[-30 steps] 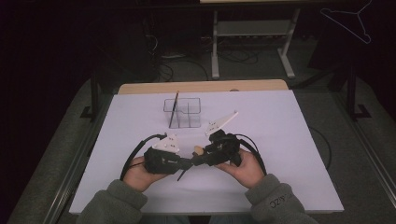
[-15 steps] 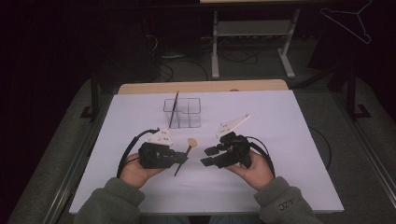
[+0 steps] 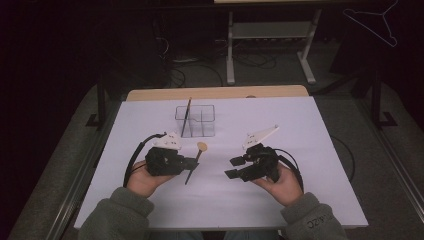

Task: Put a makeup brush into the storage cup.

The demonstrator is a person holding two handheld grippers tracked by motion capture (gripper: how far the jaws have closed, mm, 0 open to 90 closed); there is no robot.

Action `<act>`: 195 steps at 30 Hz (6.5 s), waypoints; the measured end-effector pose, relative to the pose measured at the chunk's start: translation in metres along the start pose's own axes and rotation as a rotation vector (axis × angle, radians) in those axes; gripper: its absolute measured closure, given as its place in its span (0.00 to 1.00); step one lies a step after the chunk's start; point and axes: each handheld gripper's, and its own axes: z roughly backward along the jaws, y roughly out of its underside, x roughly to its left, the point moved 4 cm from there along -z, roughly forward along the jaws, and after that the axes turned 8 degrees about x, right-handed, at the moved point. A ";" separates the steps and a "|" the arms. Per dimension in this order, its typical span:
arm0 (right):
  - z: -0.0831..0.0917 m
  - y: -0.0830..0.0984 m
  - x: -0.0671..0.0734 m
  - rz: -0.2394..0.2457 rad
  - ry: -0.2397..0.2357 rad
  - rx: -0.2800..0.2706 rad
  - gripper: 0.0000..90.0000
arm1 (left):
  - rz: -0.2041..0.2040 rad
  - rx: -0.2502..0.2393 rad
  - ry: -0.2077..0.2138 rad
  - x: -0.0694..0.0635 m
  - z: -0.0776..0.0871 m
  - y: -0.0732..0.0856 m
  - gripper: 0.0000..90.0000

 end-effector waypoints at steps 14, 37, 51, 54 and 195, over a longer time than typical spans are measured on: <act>0.010 0.019 -0.009 -0.033 0.041 -0.004 0.48 | 0.041 -0.024 -0.028 0.012 0.008 -0.003 0.93; 0.022 0.044 -0.020 -0.071 0.126 -0.014 0.39 | 0.090 -0.071 -0.071 0.033 0.026 -0.019 0.93; 0.027 0.053 -0.027 -0.083 0.165 -0.025 0.34 | 0.120 -0.106 -0.094 0.046 0.038 -0.035 0.93; 0.028 0.053 -0.027 -0.099 0.166 -0.028 0.33 | 0.125 -0.109 -0.102 0.050 0.039 -0.038 0.92; 0.035 0.062 -0.037 -0.101 0.183 -0.075 0.31 | 0.284 -0.122 -0.338 0.167 -0.005 -0.044 0.77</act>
